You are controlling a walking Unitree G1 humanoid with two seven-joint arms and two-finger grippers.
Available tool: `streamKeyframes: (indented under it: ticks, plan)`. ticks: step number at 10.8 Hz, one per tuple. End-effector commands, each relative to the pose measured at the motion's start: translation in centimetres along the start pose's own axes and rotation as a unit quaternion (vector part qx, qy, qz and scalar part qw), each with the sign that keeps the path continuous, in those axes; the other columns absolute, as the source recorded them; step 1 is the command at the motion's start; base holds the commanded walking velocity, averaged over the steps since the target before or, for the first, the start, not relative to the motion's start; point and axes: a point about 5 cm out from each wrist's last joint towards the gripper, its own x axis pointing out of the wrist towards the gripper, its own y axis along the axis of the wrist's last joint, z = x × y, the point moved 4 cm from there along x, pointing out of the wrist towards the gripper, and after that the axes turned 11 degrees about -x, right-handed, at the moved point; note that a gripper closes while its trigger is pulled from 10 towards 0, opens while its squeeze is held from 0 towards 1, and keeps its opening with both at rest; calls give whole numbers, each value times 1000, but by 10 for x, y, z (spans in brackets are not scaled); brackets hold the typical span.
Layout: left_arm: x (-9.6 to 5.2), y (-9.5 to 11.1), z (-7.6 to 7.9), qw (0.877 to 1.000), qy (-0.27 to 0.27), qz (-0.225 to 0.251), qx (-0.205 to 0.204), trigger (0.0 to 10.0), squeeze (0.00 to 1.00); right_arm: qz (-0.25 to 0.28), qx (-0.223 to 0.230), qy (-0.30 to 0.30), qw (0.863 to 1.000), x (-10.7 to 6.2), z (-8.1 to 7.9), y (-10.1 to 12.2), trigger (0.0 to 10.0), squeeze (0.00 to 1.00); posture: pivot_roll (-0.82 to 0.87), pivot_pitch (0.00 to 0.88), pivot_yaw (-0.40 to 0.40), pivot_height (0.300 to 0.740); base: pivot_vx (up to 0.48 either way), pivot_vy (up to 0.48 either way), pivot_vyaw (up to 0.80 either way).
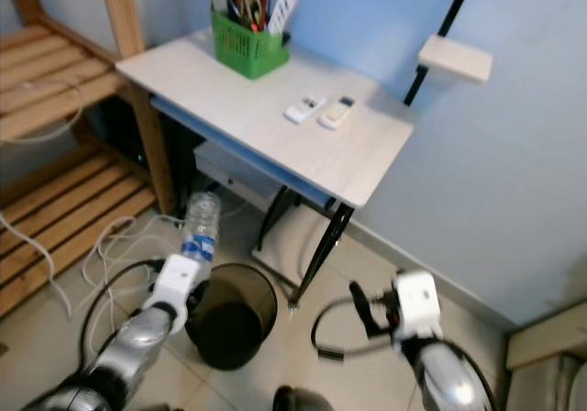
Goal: Clean up the room
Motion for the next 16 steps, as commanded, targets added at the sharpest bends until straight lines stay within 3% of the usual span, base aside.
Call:
streamKeyframes:
  ticks: [1,3,5,6,9,10,14,15,16]
  plan:
    - [3,7,6,1000,-2,8,16,10000,0,-2,4,-4,1000,-6,4,2,10000,0,-225,181,-124,740,0,0,0]
    - [6,8,9,1000,-4,-8,-1,10000,0,-18,7,-7,1000,-24,5,-1,10000,0,-260,218,-119,740,0,0,0]
    - [7,1,9,998,6,-38,-40,10000,0,-36,6,62,997,-42,-18,-3,10000,0,-310,256,-126,740,0,0,0]
    - [7,-4,13,998,4,-50,-50,10000,0,-61,-7,106,992,-53,-35,-15,10000,0,-328,273,-134,740,0,0,0]
    - [5,-9,32,995,-44,-58,-64,10000,0,-74,0,107,992,-62,-33,-15,10000,0,-347,289,-155,740,0,0,0]
    - [4,-13,32,994,-44,-68,-69,10000,1000,-80,-1,111,991,-63,-34,-18,10000,0,-348,289,-161,740,0,0,0]
    - [3,-21,17,992,-8,-88,-88,10000,1000,-99,7,114,989,-57,-47,-42,10000,0,-338,280,-152,740,0,0,0]
    - [2,-24,16,991,-3,-94,-95,10000,1000,-107,10,115,988,-54,-52,-57,10000,0,-324,272,-143,740,0,0,0]
    - [1,-25,14,992,3,-91,-92,10000,1000,-126,15,116,985,-46,-59,-85,10000,0,-306,260,-128,740,0,0,0]
